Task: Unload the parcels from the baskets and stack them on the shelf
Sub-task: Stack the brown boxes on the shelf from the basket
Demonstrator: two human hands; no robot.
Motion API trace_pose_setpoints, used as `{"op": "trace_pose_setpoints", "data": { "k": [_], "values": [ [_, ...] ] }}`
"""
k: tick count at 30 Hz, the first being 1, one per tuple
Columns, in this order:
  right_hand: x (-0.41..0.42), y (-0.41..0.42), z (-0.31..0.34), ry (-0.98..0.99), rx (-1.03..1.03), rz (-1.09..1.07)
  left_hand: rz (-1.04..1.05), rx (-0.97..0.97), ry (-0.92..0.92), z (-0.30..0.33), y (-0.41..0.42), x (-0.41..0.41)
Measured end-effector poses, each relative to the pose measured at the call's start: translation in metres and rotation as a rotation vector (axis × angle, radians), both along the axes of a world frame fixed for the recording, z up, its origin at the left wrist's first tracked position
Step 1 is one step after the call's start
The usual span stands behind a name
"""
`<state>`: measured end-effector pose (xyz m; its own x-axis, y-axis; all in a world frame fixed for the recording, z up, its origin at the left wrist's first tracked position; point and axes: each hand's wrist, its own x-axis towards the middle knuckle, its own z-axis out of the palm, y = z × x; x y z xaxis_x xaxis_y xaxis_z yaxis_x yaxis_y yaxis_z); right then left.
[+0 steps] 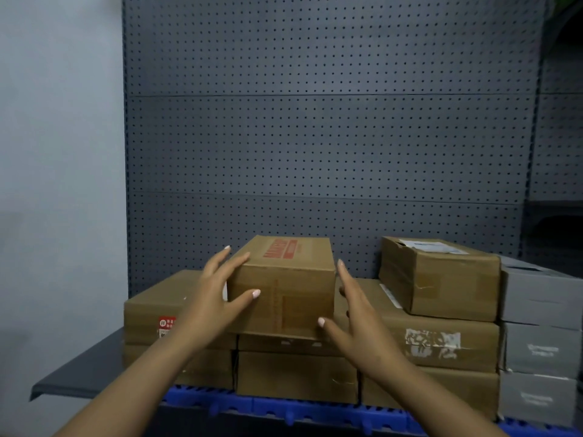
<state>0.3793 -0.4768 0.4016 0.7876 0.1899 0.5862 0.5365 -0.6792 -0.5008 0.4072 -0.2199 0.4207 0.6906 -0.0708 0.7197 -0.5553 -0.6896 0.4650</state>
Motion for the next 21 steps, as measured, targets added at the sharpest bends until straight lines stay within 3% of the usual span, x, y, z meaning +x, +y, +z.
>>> {"op": "trace_pose_setpoints", "data": {
  "k": [5,10,15,21],
  "values": [
    [0.006,0.002,-0.034,0.247,0.096,0.019,0.156,0.265,-0.072,0.011,0.010,-0.001],
    [0.000,0.023,-0.033,0.274,0.274,0.150,0.145,0.298,0.039,0.021,0.011,-0.009],
    [-0.009,0.036,0.002,0.031,0.263,0.155,0.072,0.148,0.020,0.029,0.018,-0.016],
    [-0.015,0.057,0.069,-0.281,-0.015,0.116,-0.125,-0.109,0.196,0.022,0.009,-0.017]
  ]
}}
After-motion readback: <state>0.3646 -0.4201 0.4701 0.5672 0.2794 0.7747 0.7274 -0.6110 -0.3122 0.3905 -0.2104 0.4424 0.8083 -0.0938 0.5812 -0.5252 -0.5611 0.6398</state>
